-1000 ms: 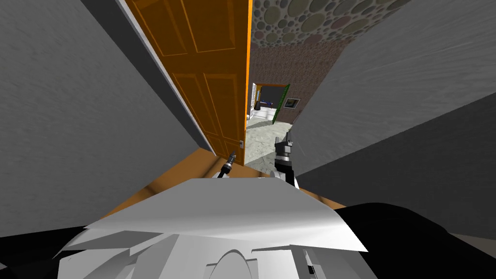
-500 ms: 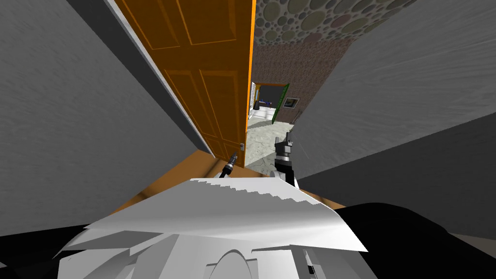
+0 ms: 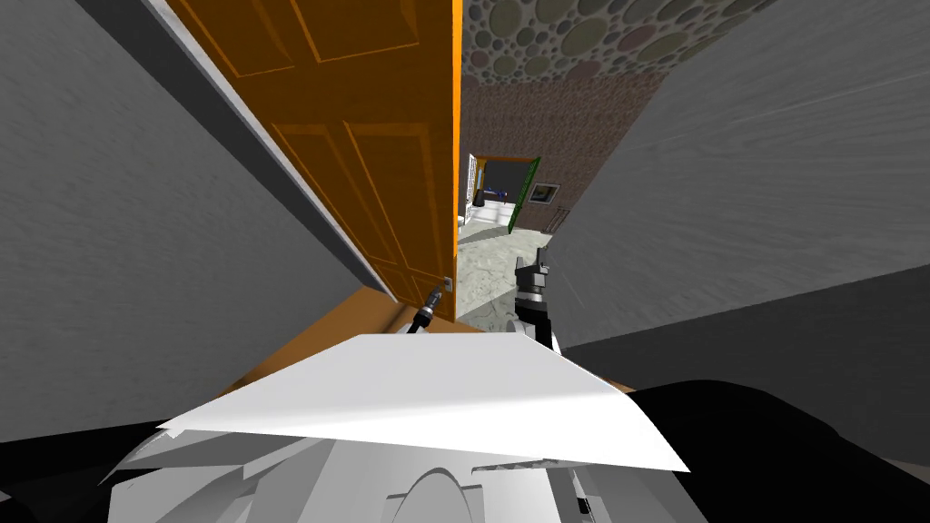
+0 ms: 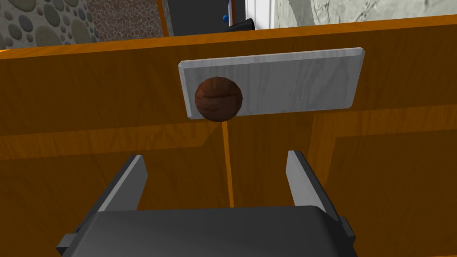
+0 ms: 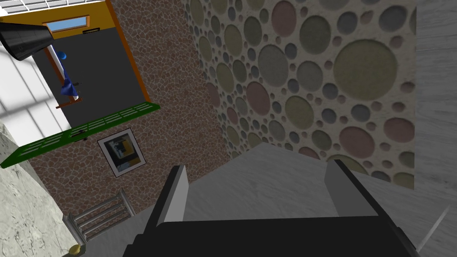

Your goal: Push the door open

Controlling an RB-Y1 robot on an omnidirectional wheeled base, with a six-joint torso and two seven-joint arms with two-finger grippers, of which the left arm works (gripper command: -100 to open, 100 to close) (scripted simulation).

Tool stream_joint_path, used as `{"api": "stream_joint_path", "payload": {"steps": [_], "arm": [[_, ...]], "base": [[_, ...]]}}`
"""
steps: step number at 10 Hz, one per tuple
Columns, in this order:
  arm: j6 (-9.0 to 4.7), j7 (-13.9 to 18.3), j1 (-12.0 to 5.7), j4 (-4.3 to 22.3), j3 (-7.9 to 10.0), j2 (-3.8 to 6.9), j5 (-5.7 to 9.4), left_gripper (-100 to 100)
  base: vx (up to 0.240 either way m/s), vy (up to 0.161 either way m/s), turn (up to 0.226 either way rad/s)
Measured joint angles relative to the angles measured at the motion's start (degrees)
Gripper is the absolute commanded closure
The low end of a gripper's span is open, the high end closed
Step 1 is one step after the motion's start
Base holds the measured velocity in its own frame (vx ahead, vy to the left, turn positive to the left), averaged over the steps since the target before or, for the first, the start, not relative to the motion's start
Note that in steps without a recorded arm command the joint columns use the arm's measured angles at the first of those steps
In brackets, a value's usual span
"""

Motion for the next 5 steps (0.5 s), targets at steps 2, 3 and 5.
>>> {"api": "stream_joint_path", "payload": {"steps": [2,3,5], "arm": [[-0.14,-0.2,-0.12,0.3,0.25,-0.59,0.15,-100],[-0.36,-0.3,-0.4,0.9,0.45,-1.29,0.26,-100],[-0.52,-0.4,-0.44,0.9,0.43,-1.35,0.26,100]], "base": [[0.193,-0.053,-0.025],[0.086,-0.024,0.0],[-0.025,0.006,-0.002]]}}
